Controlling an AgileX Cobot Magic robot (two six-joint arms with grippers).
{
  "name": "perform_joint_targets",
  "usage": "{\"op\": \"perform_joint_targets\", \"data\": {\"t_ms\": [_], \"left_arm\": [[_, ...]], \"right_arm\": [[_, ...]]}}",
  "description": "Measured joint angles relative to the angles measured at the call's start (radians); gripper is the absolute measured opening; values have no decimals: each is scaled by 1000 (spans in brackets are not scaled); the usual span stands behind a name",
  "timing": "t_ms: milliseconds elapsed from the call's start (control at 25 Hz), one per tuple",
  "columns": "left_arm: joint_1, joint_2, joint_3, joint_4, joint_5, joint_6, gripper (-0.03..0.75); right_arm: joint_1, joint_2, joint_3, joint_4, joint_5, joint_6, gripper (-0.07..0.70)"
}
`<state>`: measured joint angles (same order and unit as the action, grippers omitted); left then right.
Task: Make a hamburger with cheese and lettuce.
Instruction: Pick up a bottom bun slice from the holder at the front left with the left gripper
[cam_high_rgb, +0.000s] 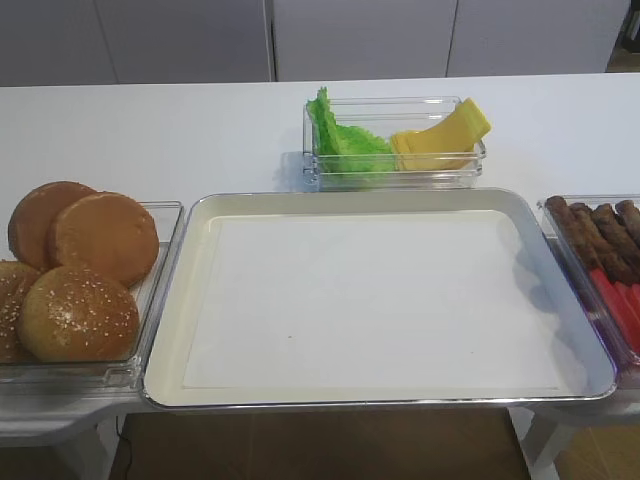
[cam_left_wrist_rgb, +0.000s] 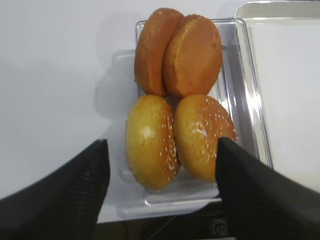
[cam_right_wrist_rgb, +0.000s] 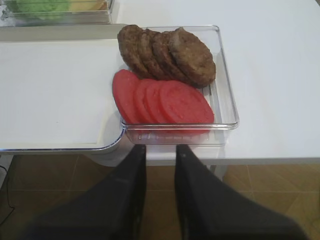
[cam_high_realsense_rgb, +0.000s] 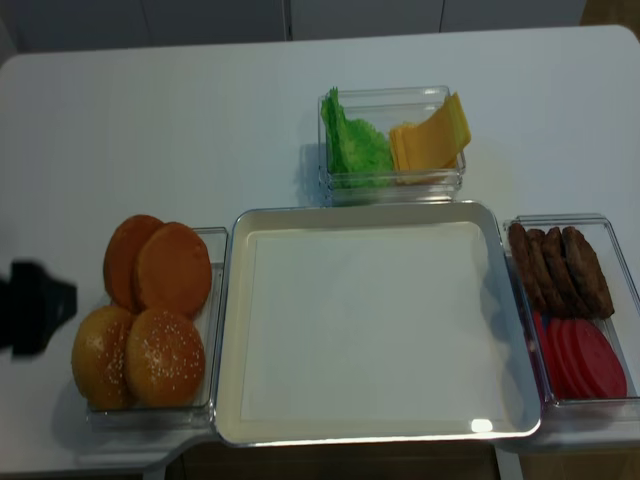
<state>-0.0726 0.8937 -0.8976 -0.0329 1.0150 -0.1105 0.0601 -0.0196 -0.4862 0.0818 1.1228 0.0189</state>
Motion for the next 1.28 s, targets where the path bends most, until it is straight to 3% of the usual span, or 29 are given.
{"op": "perform_joint_targets", "data": {"t_ms": [320,600,960,1080,1280], "left_arm": [[0,370,-266,-2,-16,0,483],[5,563,-380,-34,65,128,479],[182,659,-418,-203,138,436,479],[202,669,-418,-207,162,542,479],[211,704,-420,-266,170,627,479]], "right_arm": [[0,0,0,0,0,0,155],[0,0,0,0,0,0,153],[0,0,0,0,0,0,153],[0,0,0,0,0,0,153],[0,0,0,0,0,0,153]]}}
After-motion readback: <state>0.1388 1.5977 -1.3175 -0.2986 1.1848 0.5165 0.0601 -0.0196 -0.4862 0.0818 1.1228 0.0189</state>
